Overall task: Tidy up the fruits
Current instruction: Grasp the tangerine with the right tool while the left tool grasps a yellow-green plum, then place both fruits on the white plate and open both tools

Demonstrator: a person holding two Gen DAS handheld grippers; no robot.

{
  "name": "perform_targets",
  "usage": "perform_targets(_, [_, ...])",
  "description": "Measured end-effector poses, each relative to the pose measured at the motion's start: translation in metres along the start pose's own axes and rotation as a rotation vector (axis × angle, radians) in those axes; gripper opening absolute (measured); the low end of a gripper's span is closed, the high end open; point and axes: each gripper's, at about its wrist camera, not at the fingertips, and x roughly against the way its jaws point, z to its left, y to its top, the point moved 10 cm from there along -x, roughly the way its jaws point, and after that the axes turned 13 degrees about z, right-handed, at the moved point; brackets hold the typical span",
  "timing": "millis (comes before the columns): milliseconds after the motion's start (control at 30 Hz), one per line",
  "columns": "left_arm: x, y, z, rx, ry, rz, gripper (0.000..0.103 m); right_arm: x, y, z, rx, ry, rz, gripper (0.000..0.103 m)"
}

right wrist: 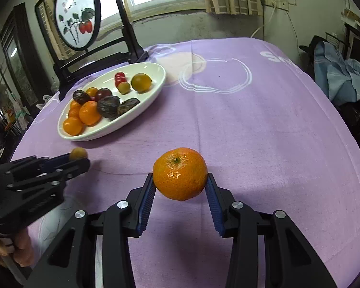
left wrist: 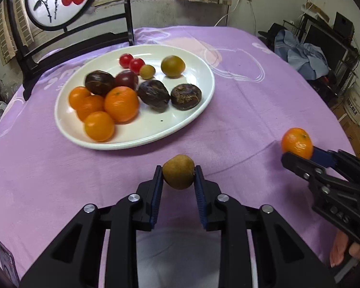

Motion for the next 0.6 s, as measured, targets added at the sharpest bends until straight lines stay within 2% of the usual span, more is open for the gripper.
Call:
perform_targets(100, [0.023, -0.005, 0.012, -0.013, 0.015, -0.04, 0.025, 0.004, 0.0, 0.009, 0.02, 0.028, -0.013, 0.043])
perform_targets(267, [0.057, 0.002, 0.038, -0.02, 0.046, -0.104, 0.025, 0.021, 0.008, 0.033, 0.026, 0.134, -0.049, 0.043])
perform_targets(367, [0.07, 0.018, 0.053, -0.014, 0.068, -0.129, 0.025, 0.027, 0.024, 0.052, 0.075, 0.116, -0.066, 0.043])
perform_targets(500, [0.065, 0.048, 0.069, 0.017, 0.069, -0.129, 0.025, 0.024, 0.057, 0.08, 0.129, 0.114, -0.089, 0.043])
perform_targets(600, [0.043, 0.064, 0.076, 0.046, 0.047, -0.09, 0.025, 0.014, 0.081, 0.097, 0.142, 0.134, -0.095, 0.043])
